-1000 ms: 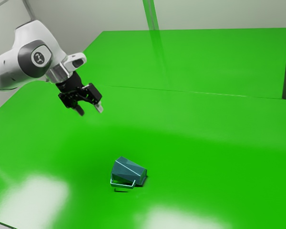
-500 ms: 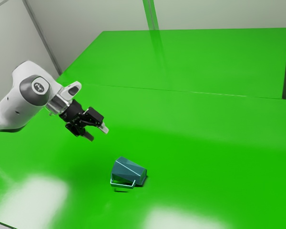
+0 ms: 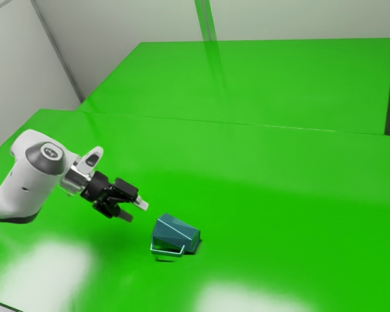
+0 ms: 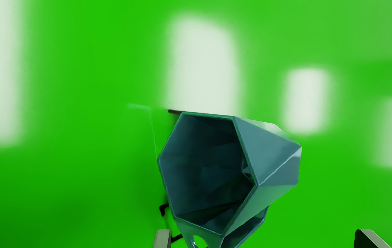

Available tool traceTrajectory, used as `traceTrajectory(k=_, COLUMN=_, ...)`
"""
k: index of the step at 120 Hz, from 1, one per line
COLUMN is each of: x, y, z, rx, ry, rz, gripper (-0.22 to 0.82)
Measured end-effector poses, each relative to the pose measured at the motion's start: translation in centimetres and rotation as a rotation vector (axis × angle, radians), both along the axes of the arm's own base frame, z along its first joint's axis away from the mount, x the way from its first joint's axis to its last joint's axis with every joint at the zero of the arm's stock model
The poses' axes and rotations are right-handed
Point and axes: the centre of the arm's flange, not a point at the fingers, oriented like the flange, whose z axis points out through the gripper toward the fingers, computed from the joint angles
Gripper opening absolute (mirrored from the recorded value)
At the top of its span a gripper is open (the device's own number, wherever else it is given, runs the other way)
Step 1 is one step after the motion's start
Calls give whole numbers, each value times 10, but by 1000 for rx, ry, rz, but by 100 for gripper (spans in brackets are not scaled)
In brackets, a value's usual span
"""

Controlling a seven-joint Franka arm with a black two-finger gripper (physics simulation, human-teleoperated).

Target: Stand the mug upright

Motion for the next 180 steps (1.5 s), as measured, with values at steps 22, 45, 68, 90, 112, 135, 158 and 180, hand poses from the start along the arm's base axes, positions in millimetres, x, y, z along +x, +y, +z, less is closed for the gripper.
traceTrajectory(k=22, x=-5, y=1, z=-18, rx=-49, ry=-43, rz=2, gripper=58)
traceTrajectory(k=45, x=-4, y=0, z=-34, rx=-66, ry=-80, rz=-23, gripper=58)
traceTrajectory(k=68, x=-2, y=-7, z=-41, rx=-53, ry=-119, rz=-73, gripper=58)
traceTrajectory(k=90, x=-3, y=-15, z=-43, rx=-42, ry=-152, rz=-117, gripper=58)
traceTrajectory(k=112, x=-6, y=-23, z=-45, rx=-39, ry=-168, rz=-153, gripper=58)
traceTrajectory(k=135, x=-6, y=-32, z=-45, rx=-46, ry=-168, rz=-161, gripper=58)
traceTrajectory(k=158, x=-5, y=-42, z=-45, rx=-54, ry=-165, rz=-171, gripper=58)
traceTrajectory(k=180, x=-5, y=-50, z=-47, rx=-61, ry=-158, rz=-180, gripper=58)
